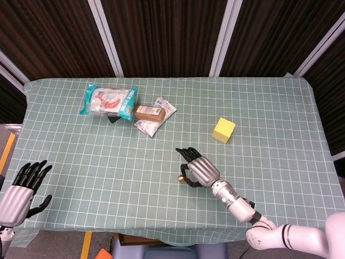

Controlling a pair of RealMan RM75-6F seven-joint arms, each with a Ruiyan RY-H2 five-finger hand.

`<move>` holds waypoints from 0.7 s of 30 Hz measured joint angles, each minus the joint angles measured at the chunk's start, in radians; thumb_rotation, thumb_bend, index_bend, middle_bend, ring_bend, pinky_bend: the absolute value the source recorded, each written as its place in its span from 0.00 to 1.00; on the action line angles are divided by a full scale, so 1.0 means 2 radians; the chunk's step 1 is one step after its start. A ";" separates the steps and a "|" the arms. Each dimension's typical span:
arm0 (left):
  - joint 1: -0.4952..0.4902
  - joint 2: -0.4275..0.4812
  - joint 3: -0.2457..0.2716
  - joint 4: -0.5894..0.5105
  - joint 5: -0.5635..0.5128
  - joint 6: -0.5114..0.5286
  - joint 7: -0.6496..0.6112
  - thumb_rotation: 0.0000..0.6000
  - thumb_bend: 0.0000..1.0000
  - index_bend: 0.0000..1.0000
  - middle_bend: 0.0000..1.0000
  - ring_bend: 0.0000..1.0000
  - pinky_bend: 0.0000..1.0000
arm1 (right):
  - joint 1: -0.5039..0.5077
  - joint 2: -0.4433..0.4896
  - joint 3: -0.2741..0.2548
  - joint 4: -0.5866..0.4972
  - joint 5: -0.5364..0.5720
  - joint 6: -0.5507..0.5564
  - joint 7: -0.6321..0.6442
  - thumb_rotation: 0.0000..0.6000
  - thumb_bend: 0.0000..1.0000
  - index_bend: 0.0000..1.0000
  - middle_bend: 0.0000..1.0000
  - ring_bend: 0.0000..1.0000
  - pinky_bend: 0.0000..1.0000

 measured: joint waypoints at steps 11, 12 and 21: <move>-0.001 0.002 0.003 0.001 0.003 -0.004 -0.008 1.00 0.36 0.00 0.00 0.00 0.05 | -0.020 0.028 -0.026 -0.023 -0.021 0.036 -0.002 1.00 0.65 0.76 0.06 0.00 0.00; -0.001 0.002 0.003 0.001 0.004 -0.001 -0.008 1.00 0.36 0.00 0.00 0.00 0.05 | -0.017 0.021 -0.023 -0.019 -0.020 0.032 -0.009 1.00 0.65 0.76 0.06 0.00 0.00; -0.001 0.004 0.001 0.003 -0.004 -0.006 -0.010 1.00 0.36 0.00 0.00 0.00 0.05 | -0.019 0.026 -0.027 -0.027 -0.010 0.029 -0.023 1.00 0.65 0.76 0.06 0.00 0.00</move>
